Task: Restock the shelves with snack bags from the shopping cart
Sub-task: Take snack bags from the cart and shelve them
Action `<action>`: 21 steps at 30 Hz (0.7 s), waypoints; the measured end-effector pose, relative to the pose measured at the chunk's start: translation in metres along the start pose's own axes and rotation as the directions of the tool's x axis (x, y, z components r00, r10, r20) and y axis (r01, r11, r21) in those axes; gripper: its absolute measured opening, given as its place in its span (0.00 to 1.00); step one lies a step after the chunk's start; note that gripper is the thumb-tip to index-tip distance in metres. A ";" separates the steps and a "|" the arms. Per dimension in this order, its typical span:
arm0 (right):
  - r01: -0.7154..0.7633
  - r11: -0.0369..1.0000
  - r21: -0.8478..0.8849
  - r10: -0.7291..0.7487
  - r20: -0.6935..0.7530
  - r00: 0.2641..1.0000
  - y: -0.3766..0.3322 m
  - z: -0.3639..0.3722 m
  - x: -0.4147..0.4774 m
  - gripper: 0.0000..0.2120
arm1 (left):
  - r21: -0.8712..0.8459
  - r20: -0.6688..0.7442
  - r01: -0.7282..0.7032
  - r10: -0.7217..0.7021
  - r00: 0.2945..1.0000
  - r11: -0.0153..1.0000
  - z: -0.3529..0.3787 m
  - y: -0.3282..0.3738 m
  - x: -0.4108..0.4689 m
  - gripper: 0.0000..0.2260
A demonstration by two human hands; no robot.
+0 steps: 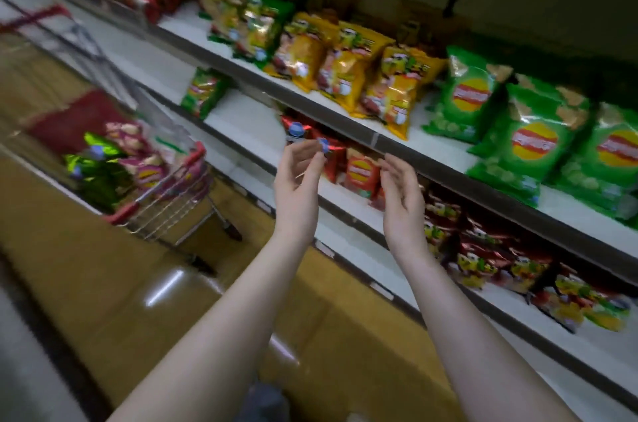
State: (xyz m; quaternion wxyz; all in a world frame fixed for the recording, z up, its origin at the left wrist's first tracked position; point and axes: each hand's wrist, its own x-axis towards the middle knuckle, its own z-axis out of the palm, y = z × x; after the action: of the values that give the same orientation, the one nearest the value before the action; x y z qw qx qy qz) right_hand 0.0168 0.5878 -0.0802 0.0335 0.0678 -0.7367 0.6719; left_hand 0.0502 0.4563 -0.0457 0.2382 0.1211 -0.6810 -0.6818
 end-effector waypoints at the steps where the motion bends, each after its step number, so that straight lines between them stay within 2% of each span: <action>1: 0.008 1.000 0.017 -0.008 0.041 0.999 -0.004 0.022 0.003 0.12 | 0.002 -0.036 -0.002 0.002 0.999 1.000 -0.021 0.001 0.009 0.07; 6: 0.046 0.997 0.061 -0.058 0.206 0.977 -0.022 0.165 0.023 0.12 | 0.028 -0.209 0.011 -0.004 0.978 1.000 -0.157 0.002 0.069 0.05; 10: 0.012 0.996 0.085 -0.038 0.314 0.949 -0.036 0.277 0.031 0.12 | 0.007 -0.348 0.033 -0.028 0.937 0.999 -0.257 0.005 0.107 0.05; 17: -0.007 0.995 0.101 -0.037 0.432 0.901 -0.047 0.404 0.046 0.09 | 0.005 -0.468 0.060 -0.051 0.882 0.998 -0.365 0.000 0.156 0.06; 21: -0.070 0.995 0.077 0.024 0.488 0.873 -0.033 0.465 0.068 0.07 | 0.006 -0.512 0.081 -0.067 0.857 0.997 -0.408 -0.013 0.192 0.06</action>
State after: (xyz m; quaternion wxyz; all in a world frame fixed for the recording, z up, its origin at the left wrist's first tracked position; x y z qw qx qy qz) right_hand -0.0263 0.1191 -0.0822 -0.1722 0.2180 -0.6910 0.6673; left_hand 0.0831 0.0067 -0.0456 0.3822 0.3268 -0.5975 -0.6246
